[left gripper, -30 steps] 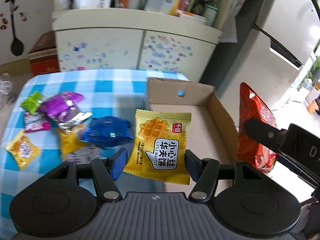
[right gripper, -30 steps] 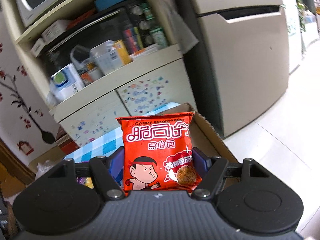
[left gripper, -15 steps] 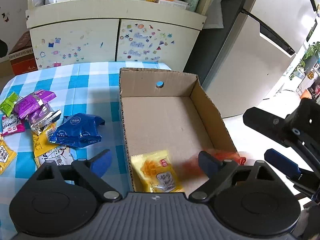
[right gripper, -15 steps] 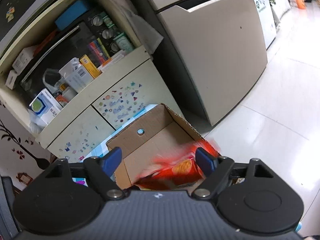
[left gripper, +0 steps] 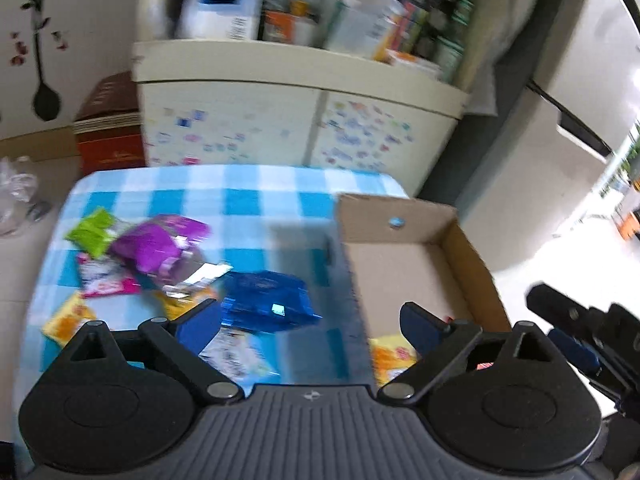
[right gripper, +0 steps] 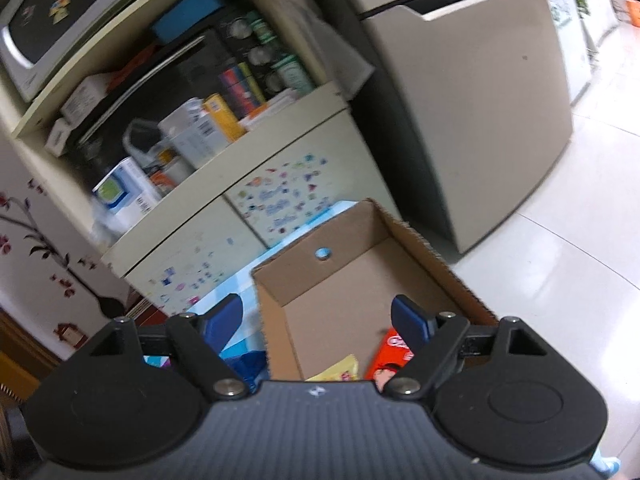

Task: Organize snacks
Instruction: 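Withdraw both tools from the cardboard box back over the table, then grasp the white Amerio bag with the right tool while the left tool approaches another waffle pack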

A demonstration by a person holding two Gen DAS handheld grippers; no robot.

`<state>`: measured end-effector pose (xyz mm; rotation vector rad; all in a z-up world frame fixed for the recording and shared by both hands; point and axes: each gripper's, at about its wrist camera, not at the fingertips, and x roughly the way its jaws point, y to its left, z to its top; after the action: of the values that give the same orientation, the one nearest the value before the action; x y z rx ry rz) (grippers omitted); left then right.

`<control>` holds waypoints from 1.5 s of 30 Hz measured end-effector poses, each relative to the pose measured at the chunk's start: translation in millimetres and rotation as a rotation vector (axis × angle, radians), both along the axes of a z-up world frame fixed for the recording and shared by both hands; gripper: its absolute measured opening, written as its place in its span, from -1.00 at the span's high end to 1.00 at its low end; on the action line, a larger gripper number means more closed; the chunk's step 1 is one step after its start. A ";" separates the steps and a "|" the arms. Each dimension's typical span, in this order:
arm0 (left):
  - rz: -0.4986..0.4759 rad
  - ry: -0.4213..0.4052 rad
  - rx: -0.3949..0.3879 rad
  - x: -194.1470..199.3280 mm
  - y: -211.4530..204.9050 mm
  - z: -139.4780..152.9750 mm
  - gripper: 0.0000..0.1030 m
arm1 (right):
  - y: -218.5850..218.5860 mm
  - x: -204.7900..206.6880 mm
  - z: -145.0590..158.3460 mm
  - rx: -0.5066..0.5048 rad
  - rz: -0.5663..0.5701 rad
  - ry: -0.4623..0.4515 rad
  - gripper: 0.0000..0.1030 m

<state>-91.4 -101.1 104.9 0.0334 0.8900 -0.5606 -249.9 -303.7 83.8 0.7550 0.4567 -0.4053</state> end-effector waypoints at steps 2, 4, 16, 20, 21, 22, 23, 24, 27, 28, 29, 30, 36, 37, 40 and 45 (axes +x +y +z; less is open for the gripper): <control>0.024 -0.013 0.006 7.2 13.7 3.9 -0.91 | 6.3 4.6 1.0 -0.022 0.027 -0.002 -0.59; 0.050 -0.024 0.010 14.1 27.4 6.4 -0.91 | 12.6 9.4 1.8 -0.040 0.056 -0.007 -0.59; 0.165 0.010 0.027 46.7 92.2 -0.6 -0.92 | 65.2 38.6 4.8 -0.152 0.277 -0.039 -0.59; 0.211 0.032 0.039 61.5 113.1 -5.5 -0.92 | 83.5 47.6 2.7 -0.178 0.352 -0.047 -0.59; 0.224 0.041 0.039 65.9 118.3 -7.0 -0.93 | 87.8 50.0 1.1 -0.181 0.367 -0.046 -0.59; 0.240 0.046 0.040 70.6 123.6 -8.6 -0.93 | 91.7 52.5 -0.9 -0.181 0.381 -0.043 -0.59; 0.256 0.045 0.049 75.2 128.3 -10.5 -0.93 | 95.4 54.6 -3.3 -0.178 0.395 -0.039 -0.59; 0.268 0.042 0.061 78.5 132.0 -12.4 -0.95 | 99.2 57.3 -5.8 -0.174 0.410 -0.034 -0.59; 0.304 0.065 0.104 90.1 142.6 -24.0 -0.97 | 111.1 63.4 -14.2 -0.177 0.446 -0.013 -0.59; 0.321 0.082 0.112 93.2 145.8 -29.9 -0.97 | 114.7 65.6 -17.1 -0.181 0.458 -0.004 -0.59; 0.333 0.098 0.112 94.9 148.0 -35.0 -0.97 | 117.5 67.8 -20.0 -0.181 0.466 0.004 -0.59; 0.343 0.116 0.109 96.8 150.7 -41.9 -0.97 | 120.5 70.1 -23.7 -0.177 0.473 0.013 -0.59; 0.411 0.232 0.113 106.5 158.7 -80.5 -0.97 | 133.8 83.7 -43.6 -0.170 0.507 0.061 -0.59; 0.422 0.256 0.113 107.9 159.5 -85.7 -0.97 | 136.1 85.8 -46.9 -0.175 0.511 0.071 -0.59; 0.453 0.289 0.125 111.9 160.0 -98.7 -0.97 | 142.2 92.5 -57.5 -0.180 0.522 0.094 -0.59; 0.472 0.302 0.138 116.3 156.1 -110.8 -0.97 | 152.6 106.5 -73.2 -0.211 0.534 0.131 -0.64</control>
<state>24.9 55.0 -5.9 -0.1372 1.1846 -0.0615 -143.4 -151.1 10.6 0.3800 0.7033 0.0003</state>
